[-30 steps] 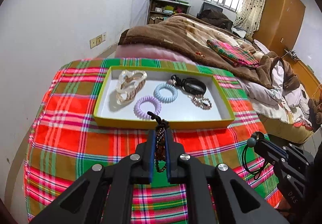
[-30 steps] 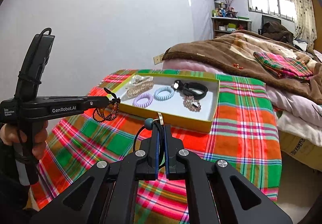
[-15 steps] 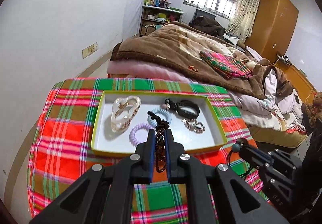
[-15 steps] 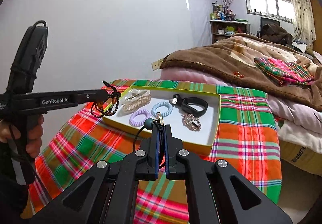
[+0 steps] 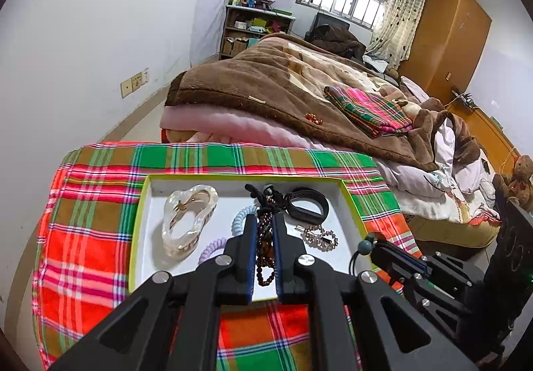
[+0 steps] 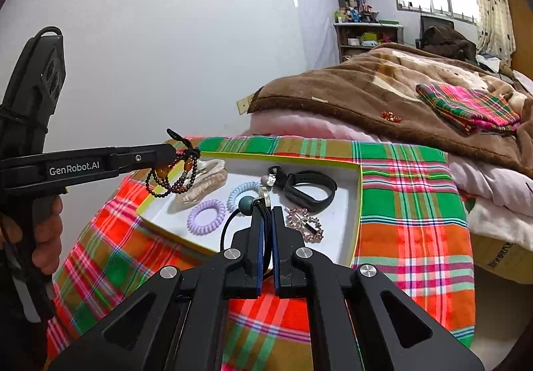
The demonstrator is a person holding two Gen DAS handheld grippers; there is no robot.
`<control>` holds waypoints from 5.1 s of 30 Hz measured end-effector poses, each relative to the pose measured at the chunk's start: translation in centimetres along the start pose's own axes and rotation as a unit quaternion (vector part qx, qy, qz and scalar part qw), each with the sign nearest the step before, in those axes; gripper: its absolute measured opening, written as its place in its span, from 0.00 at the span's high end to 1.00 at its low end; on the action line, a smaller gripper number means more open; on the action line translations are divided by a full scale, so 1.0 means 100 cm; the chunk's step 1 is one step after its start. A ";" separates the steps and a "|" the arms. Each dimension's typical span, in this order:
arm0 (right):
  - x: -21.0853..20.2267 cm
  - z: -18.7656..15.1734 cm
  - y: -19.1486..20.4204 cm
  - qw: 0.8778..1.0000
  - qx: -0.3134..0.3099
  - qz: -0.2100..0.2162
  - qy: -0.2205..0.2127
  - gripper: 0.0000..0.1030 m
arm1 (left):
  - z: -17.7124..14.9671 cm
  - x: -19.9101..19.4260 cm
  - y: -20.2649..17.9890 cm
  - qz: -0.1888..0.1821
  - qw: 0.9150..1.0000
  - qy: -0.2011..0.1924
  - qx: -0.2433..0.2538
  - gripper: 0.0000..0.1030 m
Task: Organize jewelry
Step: 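Carry the beaded bracelet and elastic tie with both tools into the box, then open the left tool to release the beaded bracelet while the right holds the tie over the box, then open the right tool to release the black elastic tie in the box, then withdraw both tools from the box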
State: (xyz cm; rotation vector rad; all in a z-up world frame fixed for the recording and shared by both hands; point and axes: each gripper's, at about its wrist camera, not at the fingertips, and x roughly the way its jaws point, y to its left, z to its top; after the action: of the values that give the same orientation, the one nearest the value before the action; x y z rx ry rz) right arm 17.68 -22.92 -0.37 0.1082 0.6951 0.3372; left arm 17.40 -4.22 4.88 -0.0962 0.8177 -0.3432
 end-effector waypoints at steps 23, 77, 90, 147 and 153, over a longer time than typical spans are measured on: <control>0.071 -0.008 -0.007 0.998 0.006 0.006 0.062 0.96 | 0.016 0.082 0.017 0.012 0.999 0.043 -0.021 0.91; 0.096 -0.014 0.000 0.993 -0.036 -0.034 0.104 0.88 | 0.005 0.114 0.030 0.058 0.995 0.078 -0.015 0.76; 0.095 -0.013 -0.001 0.993 -0.034 -0.038 0.104 0.72 | 0.006 0.110 0.029 0.055 0.995 0.078 -0.016 0.61; -0.045 -0.031 0.050 0.996 -0.011 -0.086 -0.020 0.57 | -0.092 -0.054 -0.015 0.154 0.987 -0.047 0.002 0.51; -0.051 -0.037 0.054 0.996 -0.011 -0.082 -0.023 0.57 | -0.102 -0.068 -0.019 0.181 0.981 -0.073 0.003 0.51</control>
State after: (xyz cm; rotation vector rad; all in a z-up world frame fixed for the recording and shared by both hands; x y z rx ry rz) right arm 10.20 -19.63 1.08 0.0383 0.6502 0.1839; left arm 5.24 -3.23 3.06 0.0337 0.6722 0.0049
